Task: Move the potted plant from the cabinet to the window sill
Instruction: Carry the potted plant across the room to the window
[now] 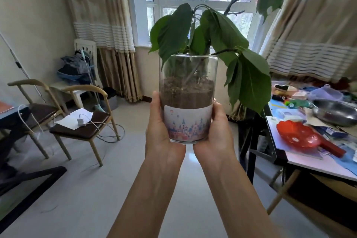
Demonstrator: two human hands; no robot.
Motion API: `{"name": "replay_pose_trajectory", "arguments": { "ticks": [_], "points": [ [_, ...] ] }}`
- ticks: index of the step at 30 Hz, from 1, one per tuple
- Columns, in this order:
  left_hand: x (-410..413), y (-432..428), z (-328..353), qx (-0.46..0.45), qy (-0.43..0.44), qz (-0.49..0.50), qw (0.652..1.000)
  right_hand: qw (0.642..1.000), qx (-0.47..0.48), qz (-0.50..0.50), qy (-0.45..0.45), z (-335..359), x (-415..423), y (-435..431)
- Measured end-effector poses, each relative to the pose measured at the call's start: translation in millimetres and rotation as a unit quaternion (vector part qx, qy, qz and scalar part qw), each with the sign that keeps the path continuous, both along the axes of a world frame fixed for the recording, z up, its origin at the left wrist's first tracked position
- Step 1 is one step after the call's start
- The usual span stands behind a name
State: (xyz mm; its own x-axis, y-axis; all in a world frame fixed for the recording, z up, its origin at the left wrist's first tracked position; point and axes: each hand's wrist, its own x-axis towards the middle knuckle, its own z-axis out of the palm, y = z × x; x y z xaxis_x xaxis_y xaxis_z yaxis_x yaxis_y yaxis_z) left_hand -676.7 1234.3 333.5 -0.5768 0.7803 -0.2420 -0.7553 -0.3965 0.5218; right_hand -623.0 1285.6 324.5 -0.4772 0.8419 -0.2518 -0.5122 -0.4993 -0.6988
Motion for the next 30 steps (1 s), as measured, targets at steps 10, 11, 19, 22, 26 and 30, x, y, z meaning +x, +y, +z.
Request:
{"name": "replay_pose_trajectory", "arguments": {
  "ticks": [10, 11, 19, 22, 26, 30],
  "points": [
    [-86.4, 35.7, -0.1, 0.001, -0.006, -0.036, 0.999, 0.999, -0.021, -0.029, -0.007, 3.7, -81.4, 31.0],
    [-91.9, 38.5, -1.2, 0.001, -0.006, -0.041, 0.999, 0.999, -0.022, -0.032, -0.01, 3.1, -86.9, 34.0],
    [-123.8, 72.7, -4.5, -0.001, -0.011, -0.058, 0.998, 0.999, -0.017, -0.046, -0.014, -1.7, -117.7, 69.0],
    [-134.5, 92.3, -7.8, -0.011, -0.008, -0.063, 0.998, 0.999, -0.023, -0.046, -0.008, -5.1, -127.8, 88.4],
    [-151.5, 124.7, -9.5, -0.02, -0.002, -0.065, 0.998, 0.999, -0.034, -0.04, 0.004, -7.4, -143.5, 120.4],
    [-168.1, 166.6, -7.1, -0.024, -0.002, -0.056, 0.998, 0.998, -0.041, -0.033, 0.016, -5.2, -161.5, 162.2]
  ]
}}
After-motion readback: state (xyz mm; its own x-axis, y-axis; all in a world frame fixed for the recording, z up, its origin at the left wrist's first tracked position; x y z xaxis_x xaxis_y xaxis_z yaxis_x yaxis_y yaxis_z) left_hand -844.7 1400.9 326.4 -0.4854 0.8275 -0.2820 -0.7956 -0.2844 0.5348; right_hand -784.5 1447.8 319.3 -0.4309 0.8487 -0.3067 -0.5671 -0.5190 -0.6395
